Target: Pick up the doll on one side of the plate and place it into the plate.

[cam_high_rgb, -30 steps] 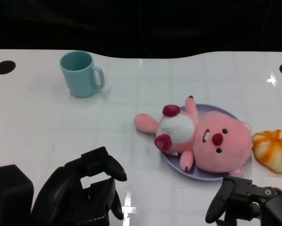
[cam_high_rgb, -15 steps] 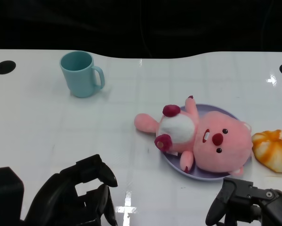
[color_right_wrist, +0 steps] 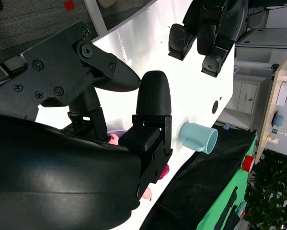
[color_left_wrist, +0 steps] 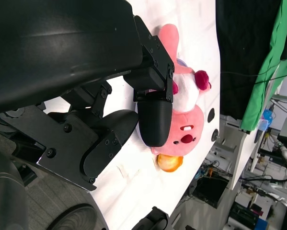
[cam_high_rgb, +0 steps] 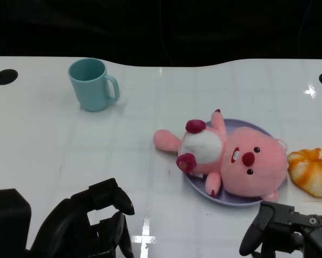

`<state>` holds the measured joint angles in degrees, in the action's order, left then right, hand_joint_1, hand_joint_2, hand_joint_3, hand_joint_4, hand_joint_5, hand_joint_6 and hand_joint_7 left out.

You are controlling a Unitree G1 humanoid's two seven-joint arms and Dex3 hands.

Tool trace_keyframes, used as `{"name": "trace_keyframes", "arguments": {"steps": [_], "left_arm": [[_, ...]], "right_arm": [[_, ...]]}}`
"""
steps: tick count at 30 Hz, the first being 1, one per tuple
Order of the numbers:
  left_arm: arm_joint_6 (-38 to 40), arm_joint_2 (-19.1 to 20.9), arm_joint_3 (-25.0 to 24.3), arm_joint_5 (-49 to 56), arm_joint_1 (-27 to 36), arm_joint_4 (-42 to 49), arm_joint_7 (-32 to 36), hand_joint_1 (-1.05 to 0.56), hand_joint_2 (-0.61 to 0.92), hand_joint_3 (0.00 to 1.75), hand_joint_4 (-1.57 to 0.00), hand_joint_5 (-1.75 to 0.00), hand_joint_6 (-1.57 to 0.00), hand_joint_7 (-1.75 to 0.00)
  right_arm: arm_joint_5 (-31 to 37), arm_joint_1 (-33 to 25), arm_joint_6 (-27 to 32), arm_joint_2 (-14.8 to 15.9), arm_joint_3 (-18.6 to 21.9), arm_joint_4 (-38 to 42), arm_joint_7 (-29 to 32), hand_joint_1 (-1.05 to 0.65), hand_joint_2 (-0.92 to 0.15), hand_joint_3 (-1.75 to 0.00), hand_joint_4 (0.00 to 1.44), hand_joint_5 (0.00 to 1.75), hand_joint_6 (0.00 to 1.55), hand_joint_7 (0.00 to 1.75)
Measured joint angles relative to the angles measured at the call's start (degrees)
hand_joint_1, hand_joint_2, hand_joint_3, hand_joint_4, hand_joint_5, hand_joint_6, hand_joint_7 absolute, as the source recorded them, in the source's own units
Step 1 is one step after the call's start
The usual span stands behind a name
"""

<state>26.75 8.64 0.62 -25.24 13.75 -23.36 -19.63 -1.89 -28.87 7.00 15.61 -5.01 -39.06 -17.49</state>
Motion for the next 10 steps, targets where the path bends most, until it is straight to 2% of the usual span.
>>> {"name": "trace_keyframes", "arguments": {"steps": [10], "left_arm": [[0.7,0.3,0.4,0.0,-0.2,-0.2,0.0,-0.22,0.44,1.34,-0.85,-1.75,-0.69,-1.72]], "right_arm": [[0.1,-0.2,-0.1,0.0,-0.1,0.0,0.0,-0.17,-0.54,-1.09,0.63,1.71,0.6,1.38]]}}
